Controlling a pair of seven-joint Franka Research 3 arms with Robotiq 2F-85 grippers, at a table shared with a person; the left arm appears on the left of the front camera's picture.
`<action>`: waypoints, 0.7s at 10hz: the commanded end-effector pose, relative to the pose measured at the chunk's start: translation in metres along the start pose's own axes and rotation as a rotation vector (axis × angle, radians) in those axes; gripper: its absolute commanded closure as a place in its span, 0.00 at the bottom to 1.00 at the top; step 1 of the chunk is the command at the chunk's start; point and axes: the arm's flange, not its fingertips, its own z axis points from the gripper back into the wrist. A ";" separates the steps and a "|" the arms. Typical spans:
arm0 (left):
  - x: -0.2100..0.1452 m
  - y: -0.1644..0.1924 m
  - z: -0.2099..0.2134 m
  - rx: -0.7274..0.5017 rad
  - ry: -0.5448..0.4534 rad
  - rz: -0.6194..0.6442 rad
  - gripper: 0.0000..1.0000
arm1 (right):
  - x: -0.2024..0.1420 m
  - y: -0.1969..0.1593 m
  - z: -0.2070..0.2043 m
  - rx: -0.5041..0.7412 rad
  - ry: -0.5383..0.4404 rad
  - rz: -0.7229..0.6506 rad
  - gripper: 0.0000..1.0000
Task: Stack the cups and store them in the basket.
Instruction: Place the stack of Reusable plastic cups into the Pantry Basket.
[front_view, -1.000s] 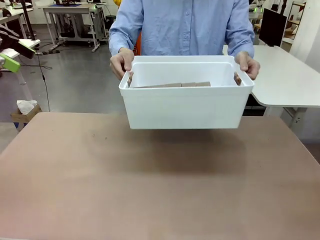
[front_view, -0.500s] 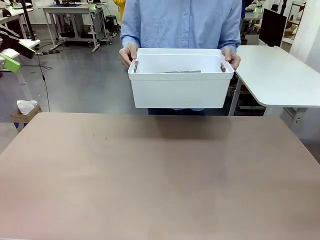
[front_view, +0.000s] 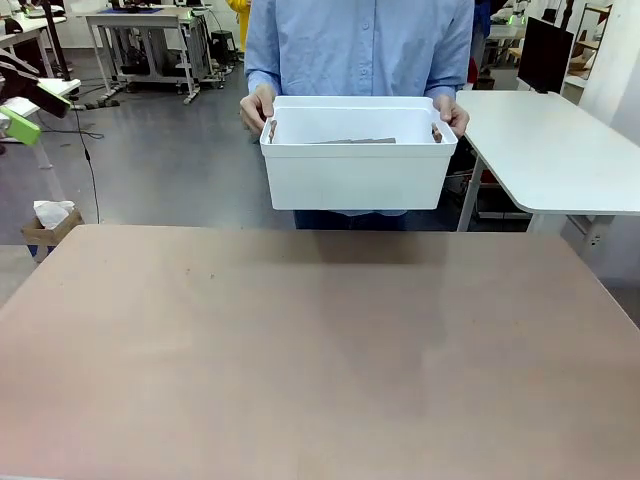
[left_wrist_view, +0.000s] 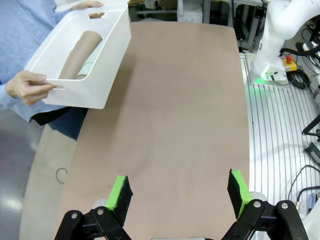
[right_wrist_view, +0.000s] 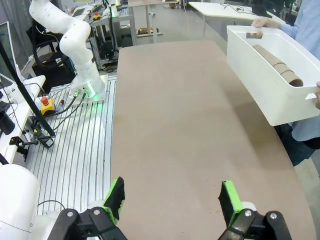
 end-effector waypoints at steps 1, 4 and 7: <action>0.002 -0.001 0.000 -0.002 -0.015 0.005 0.00 | -0.001 0.001 0.000 -0.001 -0.021 0.024 0.00; 0.002 -0.001 0.000 -0.002 -0.015 0.005 0.00 | -0.001 0.001 0.000 -0.001 -0.021 0.024 0.00; 0.002 -0.001 0.000 -0.002 -0.015 0.005 0.00 | -0.001 0.001 0.000 -0.001 -0.021 0.024 0.00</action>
